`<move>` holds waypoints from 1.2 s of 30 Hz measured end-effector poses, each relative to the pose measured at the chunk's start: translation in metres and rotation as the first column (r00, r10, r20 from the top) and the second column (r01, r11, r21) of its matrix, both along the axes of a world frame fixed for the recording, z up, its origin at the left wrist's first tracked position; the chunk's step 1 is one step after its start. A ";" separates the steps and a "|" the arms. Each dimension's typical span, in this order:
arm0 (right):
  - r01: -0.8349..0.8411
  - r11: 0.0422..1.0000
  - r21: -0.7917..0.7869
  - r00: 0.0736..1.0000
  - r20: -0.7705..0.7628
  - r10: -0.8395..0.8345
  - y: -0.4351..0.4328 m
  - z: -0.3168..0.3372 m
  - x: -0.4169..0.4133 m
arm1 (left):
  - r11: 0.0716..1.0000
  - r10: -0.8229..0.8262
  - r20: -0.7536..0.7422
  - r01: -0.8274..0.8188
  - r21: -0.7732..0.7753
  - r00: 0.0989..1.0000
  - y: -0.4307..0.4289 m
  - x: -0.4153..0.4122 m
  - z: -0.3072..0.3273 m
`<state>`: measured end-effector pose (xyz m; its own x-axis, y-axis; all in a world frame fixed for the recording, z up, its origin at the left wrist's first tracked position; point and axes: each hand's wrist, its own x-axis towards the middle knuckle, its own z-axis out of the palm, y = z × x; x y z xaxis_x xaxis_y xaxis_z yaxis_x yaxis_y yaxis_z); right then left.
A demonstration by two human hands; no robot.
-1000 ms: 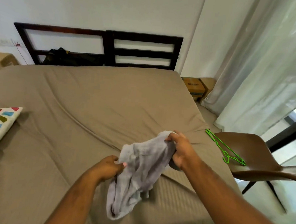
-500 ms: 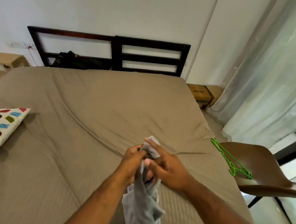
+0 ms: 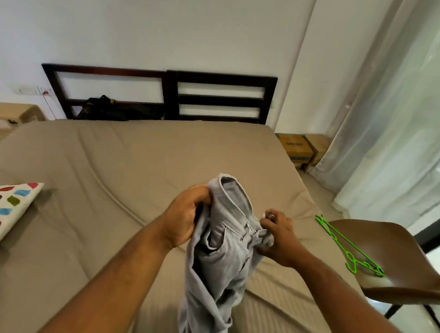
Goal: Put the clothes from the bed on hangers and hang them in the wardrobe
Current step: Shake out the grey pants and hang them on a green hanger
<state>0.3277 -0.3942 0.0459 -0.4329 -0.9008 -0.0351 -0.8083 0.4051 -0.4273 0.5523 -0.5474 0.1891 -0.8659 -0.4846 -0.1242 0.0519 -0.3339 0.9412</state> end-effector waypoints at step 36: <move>-0.217 0.792 -0.570 0.772 0.396 0.497 0.083 0.535 -0.133 | 0.568 -0.343 -0.153 0.075 -0.819 0.927 -0.074 0.001 0.398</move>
<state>0.1950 -0.3111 0.5810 -0.1173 -0.9413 0.3166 -0.4568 -0.2319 -0.8588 0.5534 -0.6217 0.5868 -0.8847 -0.0711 0.4608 0.3693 0.4964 0.7856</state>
